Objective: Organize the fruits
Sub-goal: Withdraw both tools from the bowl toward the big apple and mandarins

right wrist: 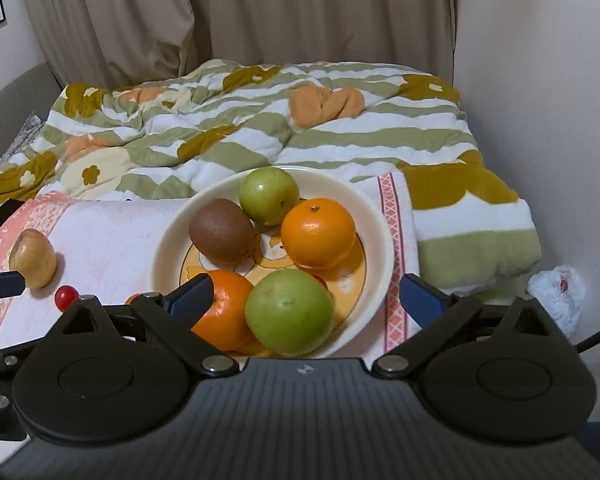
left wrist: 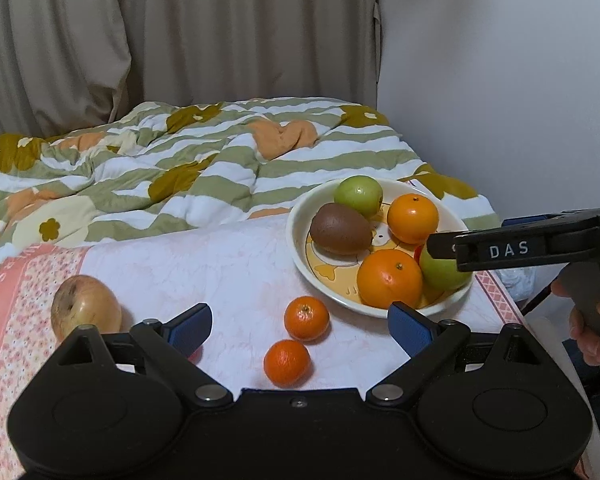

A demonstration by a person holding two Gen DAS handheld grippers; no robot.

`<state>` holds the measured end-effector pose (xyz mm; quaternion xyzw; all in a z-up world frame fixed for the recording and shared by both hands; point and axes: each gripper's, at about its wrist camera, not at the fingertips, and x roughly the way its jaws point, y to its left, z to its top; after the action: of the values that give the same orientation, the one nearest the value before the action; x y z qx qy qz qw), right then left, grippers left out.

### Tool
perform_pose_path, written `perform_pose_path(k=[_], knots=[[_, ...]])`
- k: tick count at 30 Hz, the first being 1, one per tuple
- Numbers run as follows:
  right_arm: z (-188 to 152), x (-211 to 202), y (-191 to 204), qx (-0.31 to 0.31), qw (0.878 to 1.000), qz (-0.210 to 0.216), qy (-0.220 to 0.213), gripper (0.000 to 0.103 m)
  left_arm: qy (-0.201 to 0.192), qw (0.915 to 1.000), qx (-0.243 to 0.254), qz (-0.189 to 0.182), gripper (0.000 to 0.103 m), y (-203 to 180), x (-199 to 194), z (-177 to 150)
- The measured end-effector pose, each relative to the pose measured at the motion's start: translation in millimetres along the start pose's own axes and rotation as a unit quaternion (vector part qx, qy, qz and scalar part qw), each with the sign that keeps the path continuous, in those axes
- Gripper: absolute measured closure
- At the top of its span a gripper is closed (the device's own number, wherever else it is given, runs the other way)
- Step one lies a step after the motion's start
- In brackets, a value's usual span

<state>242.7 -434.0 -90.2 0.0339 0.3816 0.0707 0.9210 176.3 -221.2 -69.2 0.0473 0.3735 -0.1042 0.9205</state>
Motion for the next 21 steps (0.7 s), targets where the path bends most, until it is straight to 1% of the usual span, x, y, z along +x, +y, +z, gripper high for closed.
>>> perform_pose_path(k=[5,10,13,17,21], knots=[[-1,-15,-1,0.002,1.000,0.000,-0.008,0.000,-0.009,0.9999,-0.005,0.005,0.006,-3,-13,-3],[-2,-40,5,-0.013,1.000,0.000,-0.022,0.000,-0.024,0.9996,-0.010,0.011,0.006,-4,-31,-6],[-1,-55,10,-0.018,1.000,0.005,-0.022,0.000,-0.034,0.9991,-0.014,0.019,0.006,-3,-46,-8],[0,-76,20,-0.029,0.999,0.011,-0.025,0.000,-0.047,0.9980,-0.026,0.031,0.006,3,-69,-12],[0,-97,34,-0.034,0.999,0.014,-0.031,0.000,-0.056,0.9967,-0.038,0.045,0.006,17,-90,-14]])
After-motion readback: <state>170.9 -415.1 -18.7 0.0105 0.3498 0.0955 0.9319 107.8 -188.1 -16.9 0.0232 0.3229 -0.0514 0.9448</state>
